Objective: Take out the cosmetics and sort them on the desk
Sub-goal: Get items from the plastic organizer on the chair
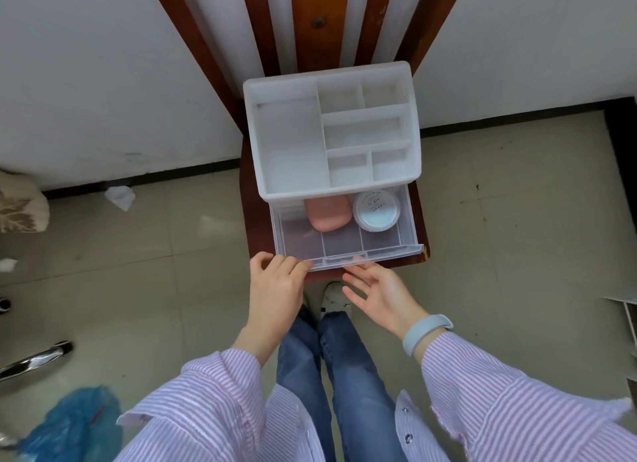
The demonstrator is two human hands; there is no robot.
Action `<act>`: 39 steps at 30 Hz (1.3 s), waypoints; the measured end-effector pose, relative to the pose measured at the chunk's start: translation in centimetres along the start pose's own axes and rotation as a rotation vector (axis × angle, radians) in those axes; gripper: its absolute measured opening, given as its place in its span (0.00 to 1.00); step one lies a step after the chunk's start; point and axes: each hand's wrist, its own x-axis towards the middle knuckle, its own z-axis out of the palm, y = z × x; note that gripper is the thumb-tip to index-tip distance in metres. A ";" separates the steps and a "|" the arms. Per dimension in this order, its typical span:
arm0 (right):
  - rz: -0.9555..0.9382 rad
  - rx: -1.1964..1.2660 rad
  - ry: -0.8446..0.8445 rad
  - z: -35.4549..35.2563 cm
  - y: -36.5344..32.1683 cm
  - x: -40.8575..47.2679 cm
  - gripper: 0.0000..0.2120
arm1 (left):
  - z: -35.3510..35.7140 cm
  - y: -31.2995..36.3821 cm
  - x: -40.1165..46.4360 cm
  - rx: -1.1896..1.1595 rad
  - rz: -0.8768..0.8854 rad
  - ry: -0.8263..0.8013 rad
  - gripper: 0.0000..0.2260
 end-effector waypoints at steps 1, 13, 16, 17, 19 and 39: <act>-0.005 -0.072 0.000 -0.5 -0.2 -0.2 0.13 | 0.0 -0.1 0.0 0.004 0.003 0.006 0.14; -0.802 -1.141 0.228 -2.7 -3.7 -2.6 0.11 | 0.7 0.7 -1.0 -0.010 -0.015 -0.037 0.15; -1.028 -1.547 0.223 -0.7 -5.5 -1.2 0.14 | 0.8 0.6 -0.8 0.014 -0.001 -0.035 0.13; -1.041 -1.687 0.225 -0.1 -5.8 -0.6 0.17 | 0.8 0.6 -0.8 0.022 0.004 -0.035 0.13; -0.979 -1.921 0.274 0.8 -5.9 0.5 0.23 | 0.8 0.6 -0.9 0.027 0.009 -0.029 0.12; -0.672 -1.840 0.106 2.3 -5.9 1.8 0.28 | 1.4 0.1 -1.2 0.006 0.024 0.058 0.10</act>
